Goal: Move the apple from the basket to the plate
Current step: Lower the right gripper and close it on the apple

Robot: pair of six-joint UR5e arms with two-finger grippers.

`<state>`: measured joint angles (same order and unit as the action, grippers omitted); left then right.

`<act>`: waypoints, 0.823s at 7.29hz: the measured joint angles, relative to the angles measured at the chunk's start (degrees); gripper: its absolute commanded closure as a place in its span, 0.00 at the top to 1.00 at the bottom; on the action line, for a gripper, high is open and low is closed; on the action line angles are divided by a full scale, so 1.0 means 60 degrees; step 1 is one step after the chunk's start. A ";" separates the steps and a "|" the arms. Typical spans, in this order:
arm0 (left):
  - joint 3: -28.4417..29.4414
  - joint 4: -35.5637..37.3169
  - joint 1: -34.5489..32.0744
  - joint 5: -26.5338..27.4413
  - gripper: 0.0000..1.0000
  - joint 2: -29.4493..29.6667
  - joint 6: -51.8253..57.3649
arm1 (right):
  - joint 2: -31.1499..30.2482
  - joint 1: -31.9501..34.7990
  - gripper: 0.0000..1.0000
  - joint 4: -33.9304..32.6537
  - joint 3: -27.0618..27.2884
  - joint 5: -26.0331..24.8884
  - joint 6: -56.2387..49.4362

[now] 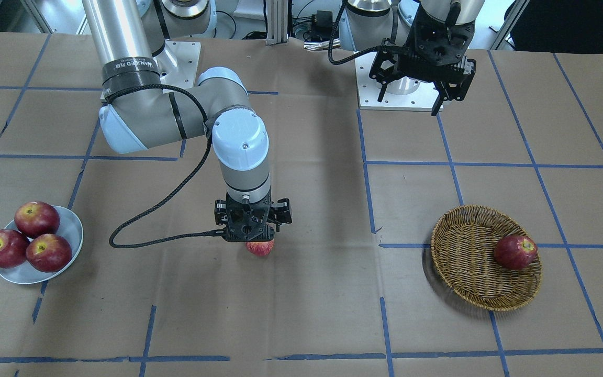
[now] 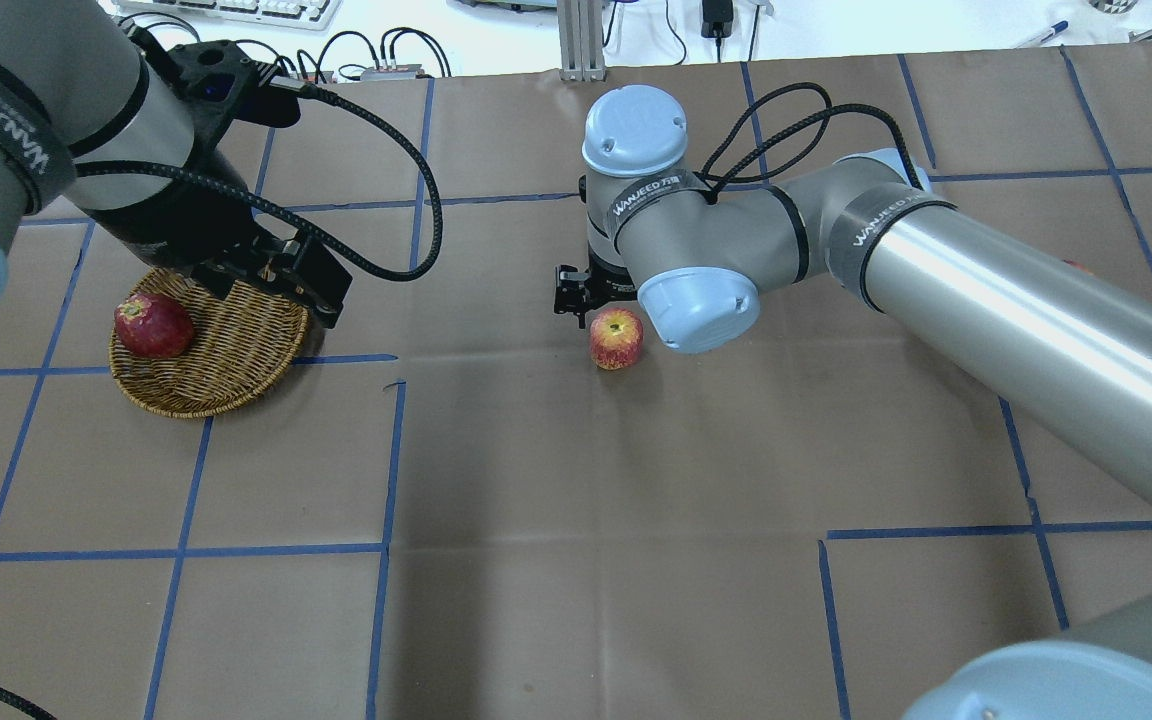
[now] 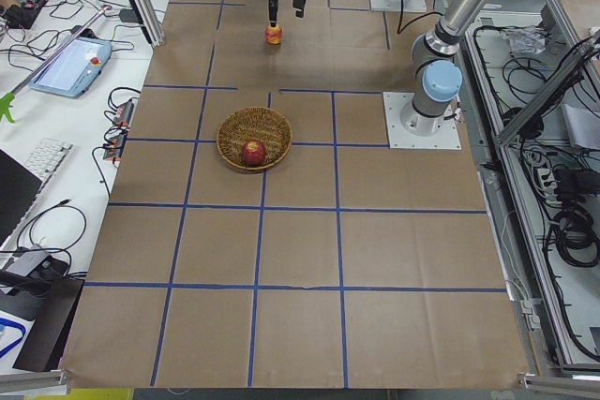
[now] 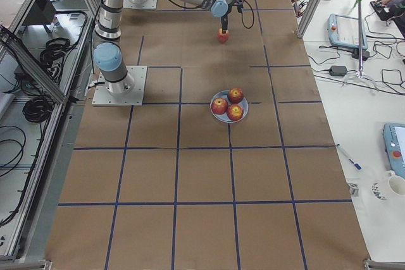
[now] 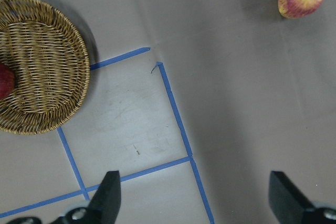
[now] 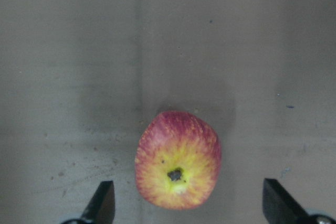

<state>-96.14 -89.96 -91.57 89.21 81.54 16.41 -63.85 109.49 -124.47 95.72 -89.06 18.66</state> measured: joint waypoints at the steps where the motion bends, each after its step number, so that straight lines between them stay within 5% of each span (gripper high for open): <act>1: 0.0006 0.0014 0.0001 -0.0003 0.99 0.0012 -0.0001 | 0.0304 0.0080 1.00 -0.0456 0.0016 -0.0003 0.0012; 4: 0.0012 0.0012 0.0009 -0.0017 0.99 0.0008 -0.0010 | 0.1075 0.0257 0.98 -0.0982 0.0034 -0.0092 0.0073; 6: 0.0012 -0.0011 0.0012 -0.0034 0.99 0.0005 -0.0011 | 0.1100 0.0221 0.67 -0.0996 0.0032 -0.0113 0.0057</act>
<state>-96.06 -90.02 -91.50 89.01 81.56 16.35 -57.25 110.82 -130.45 95.92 -89.74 19.00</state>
